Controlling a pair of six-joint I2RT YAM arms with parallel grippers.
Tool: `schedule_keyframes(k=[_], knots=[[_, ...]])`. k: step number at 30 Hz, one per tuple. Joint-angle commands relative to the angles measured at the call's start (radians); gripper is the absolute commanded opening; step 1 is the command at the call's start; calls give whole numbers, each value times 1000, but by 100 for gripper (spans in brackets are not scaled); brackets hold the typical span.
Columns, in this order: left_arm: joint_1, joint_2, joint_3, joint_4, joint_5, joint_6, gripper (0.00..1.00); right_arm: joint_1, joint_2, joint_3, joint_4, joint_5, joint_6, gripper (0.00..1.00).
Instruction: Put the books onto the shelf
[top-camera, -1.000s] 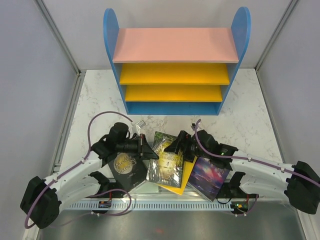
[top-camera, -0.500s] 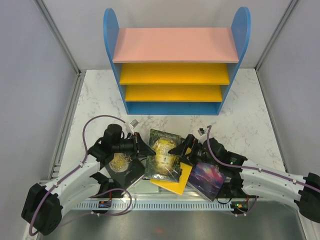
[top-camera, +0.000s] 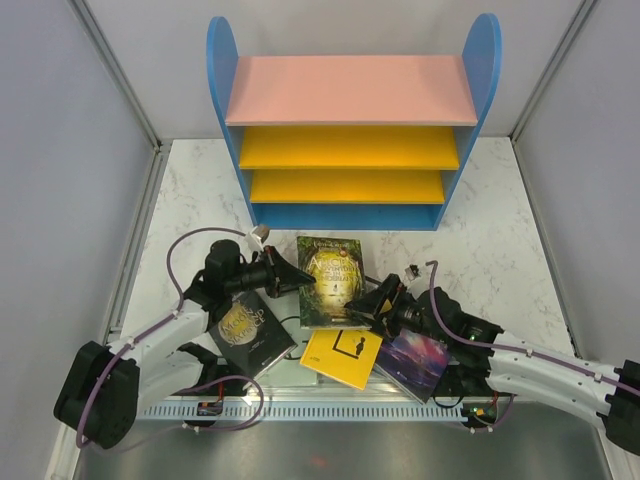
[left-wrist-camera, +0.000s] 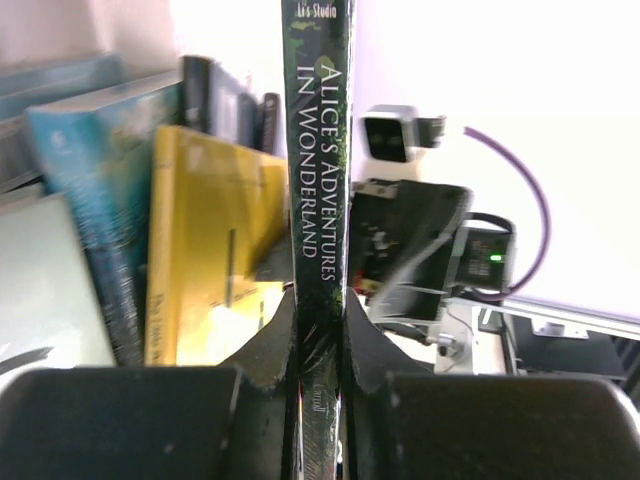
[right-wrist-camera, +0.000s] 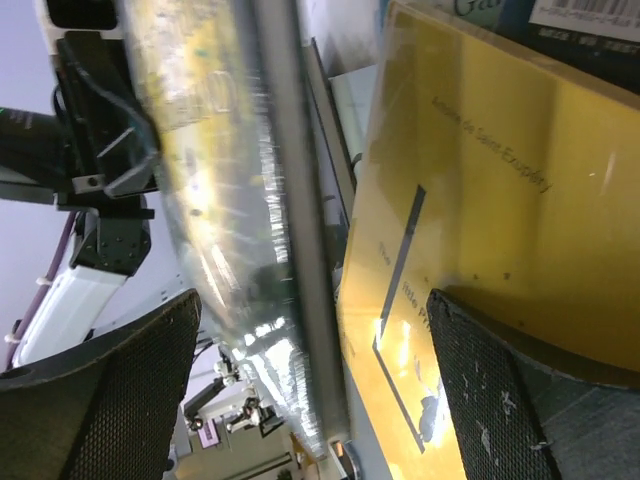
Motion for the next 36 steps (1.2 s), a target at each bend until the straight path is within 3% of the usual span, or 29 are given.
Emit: schedule_keyframes(k=[1, 3, 6, 11, 14, 15, 19, 21, 25, 26, 27, 30, 33, 36], knots=[[4, -2, 11, 231, 46, -117, 2, 6, 27, 37, 42, 25, 12, 96], [4, 1, -7, 260, 42, -143, 2, 6, 30, 36, 49, 37, 28, 95], [4, -2, -50, 321, 28, -174, 2, 6, 16, -1, 130, 47, 64, 86], [4, 6, -67, 341, 20, -185, 2, 6, -15, -84, 276, 94, 146, 65], [4, 15, -76, 352, 14, -189, 2, 6, -12, -101, 342, 105, 159, 46], [4, 18, -78, 355, 11, -189, 2, 6, -1, -105, 365, 100, 159, 34], [4, 40, -75, 331, 8, -173, 2, 6, 31, -113, 436, 87, 168, 14], [2, 56, -46, 223, 5, -125, 3, 6, 48, -113, 471, 82, 163, 0], [2, 110, 52, -38, 14, 43, 19, 6, 36, -73, 332, 99, 140, 0], [2, 116, 66, -83, 13, 92, 29, 7, 13, -69, 248, 109, 139, 0], [2, 113, 86, -123, -4, 114, 54, 4, -4, -70, 214, 122, 143, 0], [4, 78, 105, -235, -42, 169, 78, -5, -102, -134, 160, 189, 202, 0], [4, 46, 128, -340, -72, 217, 90, -22, -244, -183, 102, 252, 231, 0], [5, 23, 149, -404, -86, 251, 93, -54, -367, -196, 17, 291, 228, 0]])
